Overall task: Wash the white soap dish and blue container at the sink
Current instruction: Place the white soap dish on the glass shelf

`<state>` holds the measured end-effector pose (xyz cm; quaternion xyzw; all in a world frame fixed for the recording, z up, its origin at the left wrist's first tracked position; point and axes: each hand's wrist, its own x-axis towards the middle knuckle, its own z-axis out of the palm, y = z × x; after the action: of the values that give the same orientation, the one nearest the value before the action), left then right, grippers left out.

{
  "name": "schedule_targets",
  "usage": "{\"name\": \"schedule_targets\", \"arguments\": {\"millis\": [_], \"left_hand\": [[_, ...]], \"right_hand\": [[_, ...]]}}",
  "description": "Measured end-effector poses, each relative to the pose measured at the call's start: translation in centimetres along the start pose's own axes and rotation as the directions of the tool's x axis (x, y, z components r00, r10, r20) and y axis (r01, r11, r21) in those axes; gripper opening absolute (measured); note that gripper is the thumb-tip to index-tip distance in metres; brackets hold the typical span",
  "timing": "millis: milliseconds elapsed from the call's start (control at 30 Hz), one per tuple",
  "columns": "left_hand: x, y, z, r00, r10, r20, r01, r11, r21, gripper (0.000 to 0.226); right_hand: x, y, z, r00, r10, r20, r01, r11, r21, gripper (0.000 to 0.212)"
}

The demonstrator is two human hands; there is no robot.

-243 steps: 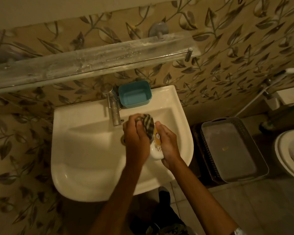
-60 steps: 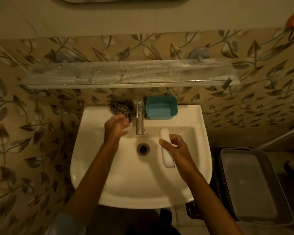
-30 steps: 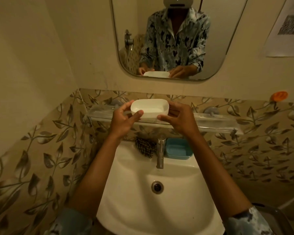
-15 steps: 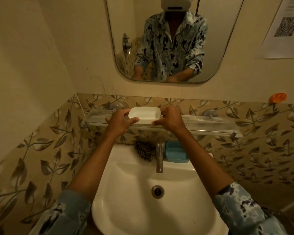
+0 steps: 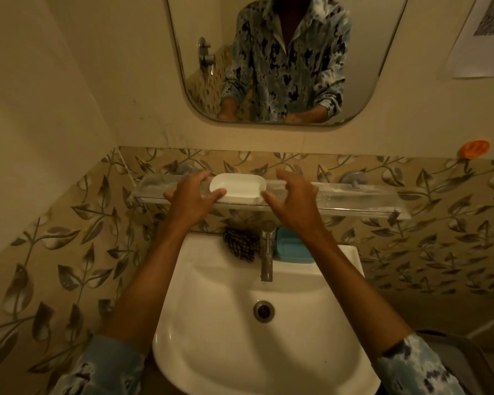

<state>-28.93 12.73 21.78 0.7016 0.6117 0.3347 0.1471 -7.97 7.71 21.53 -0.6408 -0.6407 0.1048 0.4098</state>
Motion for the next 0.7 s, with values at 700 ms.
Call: {"name": "schedule_targets", "arguments": {"millis": [700], "left_hand": [[-3.8,-9.6,20.5,0.948,0.051,0.313,-0.229,0.792,0.566,0.043]], "right_hand": [[-8.0,20.6,5.3,0.874,0.083,0.478,0.163,0.878,-0.451,0.032]]}}
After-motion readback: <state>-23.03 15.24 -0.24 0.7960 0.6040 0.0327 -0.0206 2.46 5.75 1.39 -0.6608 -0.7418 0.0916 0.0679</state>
